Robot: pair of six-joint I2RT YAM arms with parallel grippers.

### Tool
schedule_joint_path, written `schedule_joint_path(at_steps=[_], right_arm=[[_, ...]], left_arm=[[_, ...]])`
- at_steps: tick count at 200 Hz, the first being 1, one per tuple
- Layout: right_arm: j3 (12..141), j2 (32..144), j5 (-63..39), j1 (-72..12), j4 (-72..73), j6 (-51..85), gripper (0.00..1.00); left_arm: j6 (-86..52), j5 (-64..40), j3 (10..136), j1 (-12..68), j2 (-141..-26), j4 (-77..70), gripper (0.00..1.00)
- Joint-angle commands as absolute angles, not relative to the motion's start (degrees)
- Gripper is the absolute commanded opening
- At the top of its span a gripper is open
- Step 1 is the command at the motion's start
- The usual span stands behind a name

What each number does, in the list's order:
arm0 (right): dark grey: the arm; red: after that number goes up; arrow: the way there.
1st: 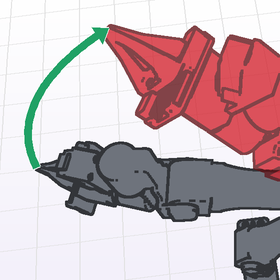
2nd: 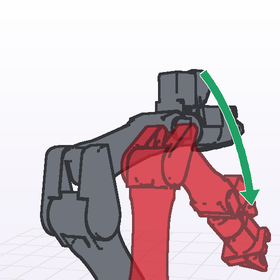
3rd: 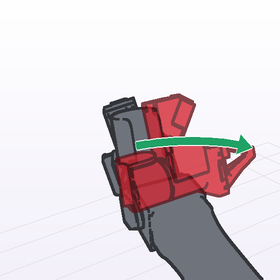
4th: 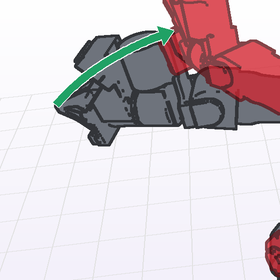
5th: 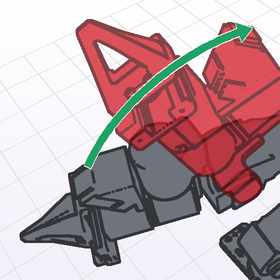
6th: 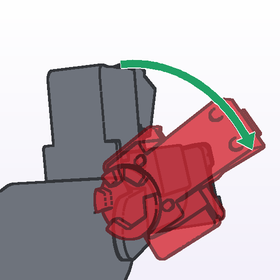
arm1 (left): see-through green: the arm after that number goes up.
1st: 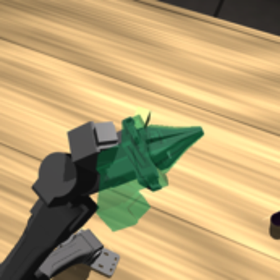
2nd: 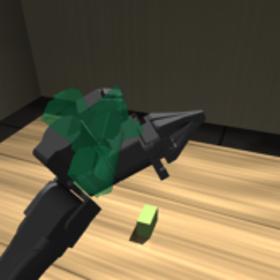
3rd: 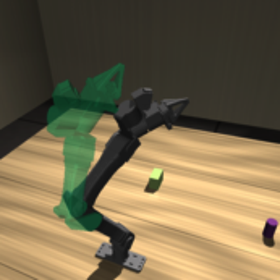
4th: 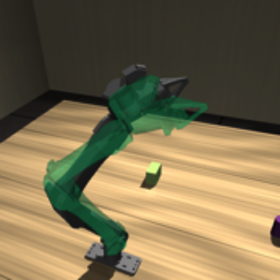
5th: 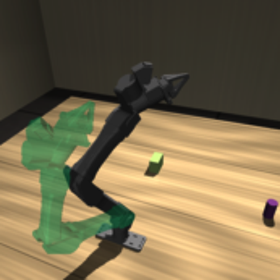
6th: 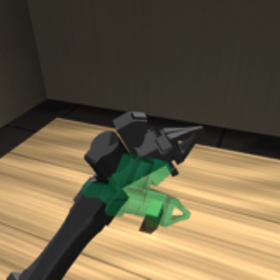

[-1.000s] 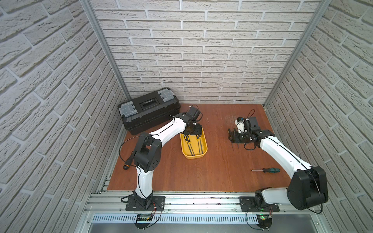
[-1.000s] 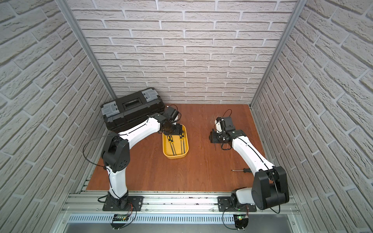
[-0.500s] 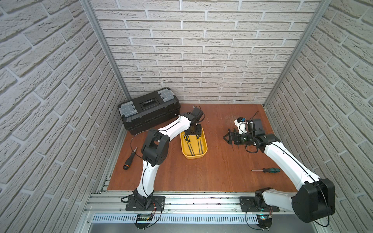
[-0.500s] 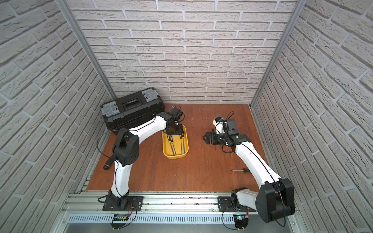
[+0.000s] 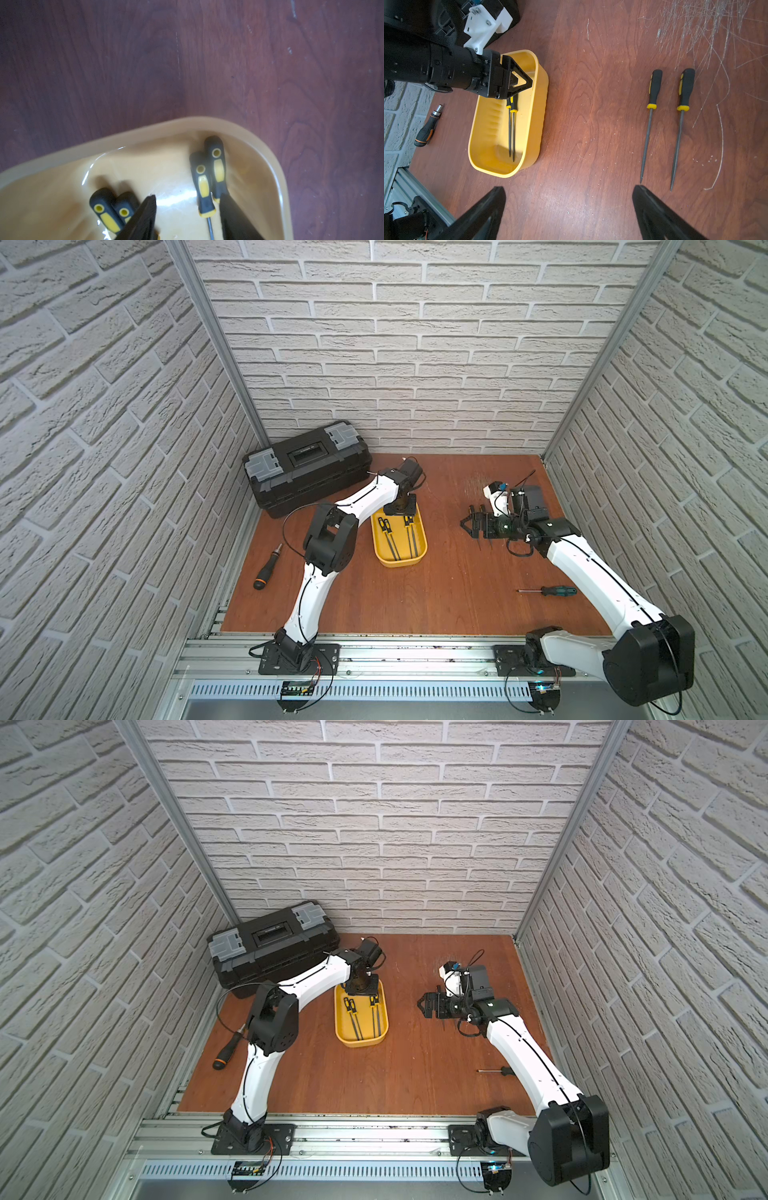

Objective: Take the file tool out of the storage box
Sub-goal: Pick up the file tool from the storage box.

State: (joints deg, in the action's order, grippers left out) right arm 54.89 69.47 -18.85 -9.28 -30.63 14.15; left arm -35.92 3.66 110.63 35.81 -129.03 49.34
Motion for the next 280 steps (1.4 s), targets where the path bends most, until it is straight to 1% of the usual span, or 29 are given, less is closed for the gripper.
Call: schedule_joint_path(at_steps=[1,18,103,130,159,183,225,237,280], right_arm=[[55.5,69.0,-18.7,-9.6,-29.8,13.4,1.0],[55.9,69.0,-18.6,-9.6,-30.0,13.4,1.0],[56.2,69.6,-18.4,-9.6,-30.2,13.4,1.0],[56.2,69.9,-18.6,-9.5,-30.2,13.3,1.0],[55.9,70.0,-18.8,-9.6,-30.0,13.4,1.0],[55.7,69.8,-18.8,-9.6,-30.1,13.4,1.0],[55.4,69.7,-18.9,-9.6,-30.1,13.4,1.0],[55.4,69.7,-18.9,-9.6,-30.2,13.4,1.0],[55.1,69.6,-18.8,-9.6,-30.1,13.4,1.0]], left_arm=[[-35.3,4.2,112.3,36.4,-130.7,51.5,0.53],[-35.3,4.1,112.6,36.6,-131.3,51.6,0.49],[-35.6,3.2,112.8,37.0,-133.1,50.9,0.49],[-35.7,3.9,112.9,37.0,-133.5,51.3,0.43],[-35.5,4.1,112.8,37.0,-133.9,51.4,0.41],[-35.4,4.6,112.9,37.0,-134.4,51.7,0.37],[-35.4,5.0,114.2,37.0,-135.5,52.0,0.34],[-35.3,5.2,114.7,37.0,-136.0,52.1,0.31],[-34.9,5.5,115.8,36.9,-137.0,52.0,0.31]])
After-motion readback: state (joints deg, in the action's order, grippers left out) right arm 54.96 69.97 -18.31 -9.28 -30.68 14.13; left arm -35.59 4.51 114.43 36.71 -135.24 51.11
